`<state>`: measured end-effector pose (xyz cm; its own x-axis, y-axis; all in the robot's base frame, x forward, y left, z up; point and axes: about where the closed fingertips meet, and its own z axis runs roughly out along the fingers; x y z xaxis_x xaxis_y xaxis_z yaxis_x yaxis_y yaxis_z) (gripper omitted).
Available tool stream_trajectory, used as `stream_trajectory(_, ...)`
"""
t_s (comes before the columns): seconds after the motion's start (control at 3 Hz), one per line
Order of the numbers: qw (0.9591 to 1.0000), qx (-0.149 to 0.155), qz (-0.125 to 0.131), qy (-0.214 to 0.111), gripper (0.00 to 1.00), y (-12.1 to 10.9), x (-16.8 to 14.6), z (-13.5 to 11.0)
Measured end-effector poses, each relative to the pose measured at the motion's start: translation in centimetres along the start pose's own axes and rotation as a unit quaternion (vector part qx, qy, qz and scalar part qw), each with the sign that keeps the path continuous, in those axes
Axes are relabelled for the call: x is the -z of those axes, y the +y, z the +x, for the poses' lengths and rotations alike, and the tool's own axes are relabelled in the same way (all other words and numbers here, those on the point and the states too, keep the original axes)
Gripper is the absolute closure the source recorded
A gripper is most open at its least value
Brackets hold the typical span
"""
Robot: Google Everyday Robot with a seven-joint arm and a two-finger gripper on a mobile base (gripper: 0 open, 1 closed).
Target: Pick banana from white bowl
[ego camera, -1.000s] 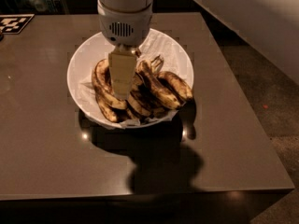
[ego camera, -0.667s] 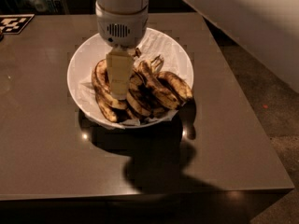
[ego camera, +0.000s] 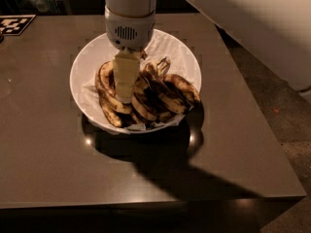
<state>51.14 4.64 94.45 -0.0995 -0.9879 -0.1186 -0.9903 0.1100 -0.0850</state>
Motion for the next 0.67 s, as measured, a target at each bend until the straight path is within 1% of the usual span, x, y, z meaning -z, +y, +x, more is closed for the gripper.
stream_trajectory(0.33, 0.9999, -0.01, -0.001, -0.004, 0.42, -0.28, -0.05, 0.49)
stream_trajectory(0.67, 0.9998, -0.016, 0.0, -0.008, 0.64, -0.37, 0.03, 1.02)
